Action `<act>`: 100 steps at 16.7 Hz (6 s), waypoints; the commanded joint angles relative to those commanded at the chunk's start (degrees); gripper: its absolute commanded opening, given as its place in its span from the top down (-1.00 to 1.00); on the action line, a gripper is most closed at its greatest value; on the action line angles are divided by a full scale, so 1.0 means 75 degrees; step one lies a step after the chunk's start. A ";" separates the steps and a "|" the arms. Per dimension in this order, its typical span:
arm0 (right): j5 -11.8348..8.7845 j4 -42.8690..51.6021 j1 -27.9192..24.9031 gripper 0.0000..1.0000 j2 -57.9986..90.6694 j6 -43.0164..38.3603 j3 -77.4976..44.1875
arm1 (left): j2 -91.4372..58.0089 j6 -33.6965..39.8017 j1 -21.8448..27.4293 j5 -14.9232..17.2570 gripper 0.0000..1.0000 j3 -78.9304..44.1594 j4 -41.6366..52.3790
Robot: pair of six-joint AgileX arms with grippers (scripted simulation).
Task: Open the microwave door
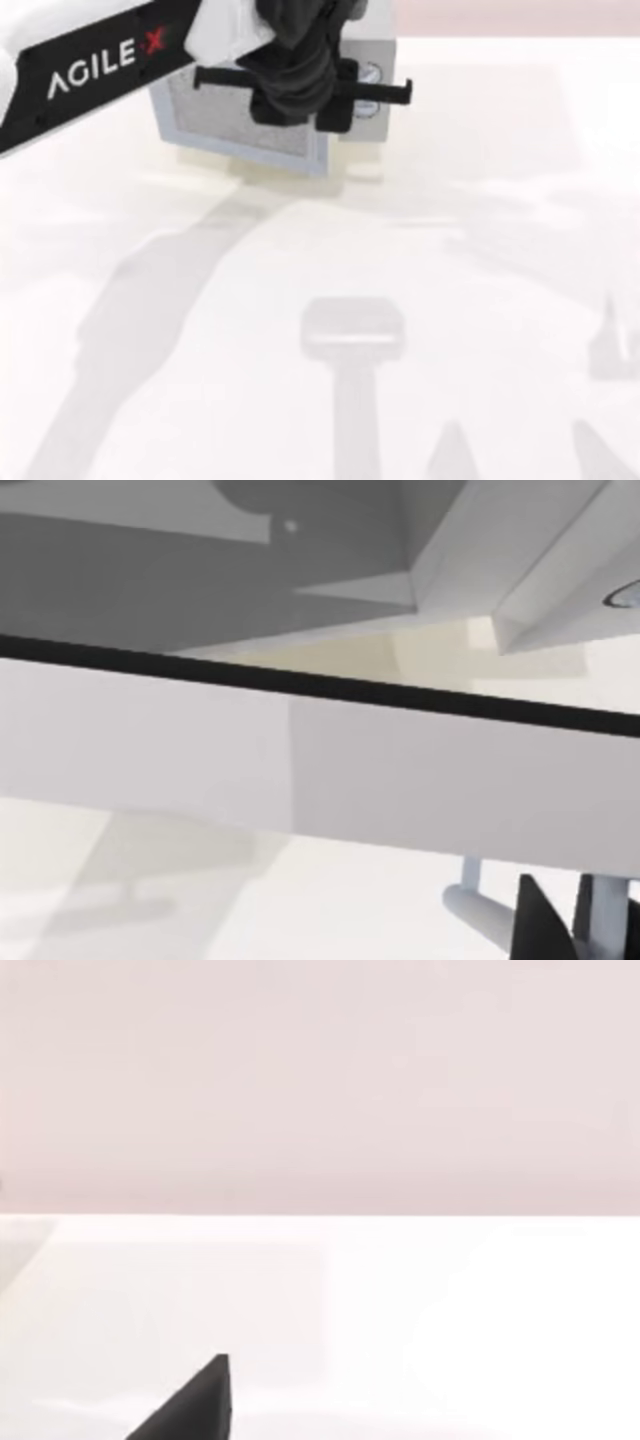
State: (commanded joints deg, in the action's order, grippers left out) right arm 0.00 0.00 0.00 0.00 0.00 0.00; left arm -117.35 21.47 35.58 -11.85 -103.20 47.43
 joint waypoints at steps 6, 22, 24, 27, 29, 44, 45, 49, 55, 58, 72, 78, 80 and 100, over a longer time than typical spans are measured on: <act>0.0000 0.0000 0.0000 -1.00 0.0000 0.0000 0.0000 | 0.0442 -0.0531 -0.0119 0.0240 1.00 0.0692 -0.0314; 0.0000 0.0000 0.0000 -1.00 0.0000 0.0000 0.0000 | 0.0442 -0.0531 -0.0119 0.0240 1.00 0.0692 -0.0314; 0.0000 0.0000 0.0000 -1.00 0.0000 0.0000 0.0000 | 0.0442 -0.0531 -0.0119 0.0240 1.00 0.0692 -0.0314; 0.0000 0.0000 0.0000 -1.00 0.0000 0.0000 0.0000 | 0.0442 -0.0531 -0.0119 0.0240 1.00 0.0692 -0.0314; 0.0000 0.0000 0.0000 -1.00 0.0000 0.0000 0.0000 | 0.0442 -0.0531 -0.0119 0.0240 1.00 0.0692 -0.0314; 0.0000 0.0000 0.0000 -1.00 0.0000 0.0000 0.0000 | 0.1034 -0.1296 -0.0270 0.0660 1.00 0.1528 -0.0670; 0.0000 0.0000 0.0000 -1.00 0.0000 0.0000 0.0000 | 0.1034 -0.1296 -0.0270 0.0660 1.00 0.1528 -0.0670; 0.0000 0.0000 0.0000 -1.00 0.0000 0.0000 0.0000 | 0.1034 -0.1296 -0.0270 0.0660 1.00 0.1528 -0.0670; 0.0000 0.0000 0.0000 -1.00 0.0000 0.0000 0.0000 | 0.1034 -0.1296 -0.0270 0.0660 1.00 0.1528 -0.0670; 0.0000 0.0000 0.0000 -1.00 0.0000 0.0000 0.0000 | 0.1034 -0.1296 -0.0270 0.0660 1.00 0.1528 -0.0670; 0.0000 0.0000 0.0000 -1.00 0.0000 0.0000 0.0000 | 0.1589 -0.2125 -0.0477 0.1134 1.00 0.2267 -0.0927; 0.0000 0.0000 0.0000 -1.00 0.0000 0.0000 0.0000 | 0.1589 -0.2125 -0.0477 0.1134 1.00 0.2267 -0.0927; 0.0000 0.0000 0.0000 -1.00 0.0000 0.0000 0.0000 | 0.1589 -0.2125 -0.0477 0.1134 1.00 0.2267 -0.0927; 0.0000 0.0000 0.0000 -1.00 0.0000 0.0000 0.0000 | 0.1814 -0.2500 -0.0564 0.1385 1.00 0.2535 -0.0995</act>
State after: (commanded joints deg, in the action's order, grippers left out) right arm 0.00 0.00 0.00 0.00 0.00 0.00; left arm -103.74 2.72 31.35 -1.46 -84.18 39.97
